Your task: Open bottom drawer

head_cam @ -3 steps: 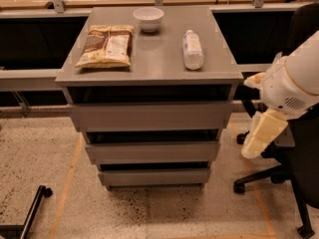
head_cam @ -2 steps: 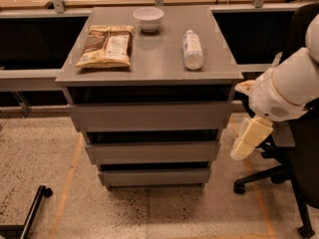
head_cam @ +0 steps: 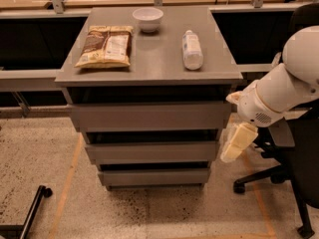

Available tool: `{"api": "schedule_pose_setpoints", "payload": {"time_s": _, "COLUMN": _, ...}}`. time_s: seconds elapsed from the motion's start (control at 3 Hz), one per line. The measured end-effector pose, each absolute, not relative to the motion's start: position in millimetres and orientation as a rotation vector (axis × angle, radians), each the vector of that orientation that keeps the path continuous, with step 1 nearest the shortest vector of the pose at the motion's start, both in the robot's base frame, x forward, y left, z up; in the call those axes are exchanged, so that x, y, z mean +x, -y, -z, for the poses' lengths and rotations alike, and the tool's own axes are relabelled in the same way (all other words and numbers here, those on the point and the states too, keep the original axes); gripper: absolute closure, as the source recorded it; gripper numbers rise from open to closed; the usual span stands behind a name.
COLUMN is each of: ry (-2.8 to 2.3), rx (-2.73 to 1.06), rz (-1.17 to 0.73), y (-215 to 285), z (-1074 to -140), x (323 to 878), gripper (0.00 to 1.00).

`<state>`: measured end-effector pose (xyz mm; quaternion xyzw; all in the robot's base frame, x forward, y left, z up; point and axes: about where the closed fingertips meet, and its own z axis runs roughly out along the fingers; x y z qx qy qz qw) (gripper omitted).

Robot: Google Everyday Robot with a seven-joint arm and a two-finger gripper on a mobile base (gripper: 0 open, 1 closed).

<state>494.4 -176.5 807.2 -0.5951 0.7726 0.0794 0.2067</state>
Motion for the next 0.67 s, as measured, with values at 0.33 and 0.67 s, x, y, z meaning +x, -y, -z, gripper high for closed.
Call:
{"api": "schedule_pose_setpoints", "payload": {"time_s": 0.33, "ry": -2.159, "rx": -1.655, "rz": -0.263, "y": 161.7, "z": -791.3, "x": 485.8, "gripper": 0.00}}
{"api": "schedule_pose_setpoints", "payload": {"time_s": 0.67, "ry": -2.170, "rx": -1.636, "rz": -0.291, "y": 148.4, "z": -759.2, "x": 485.4, "gripper": 0.00}}
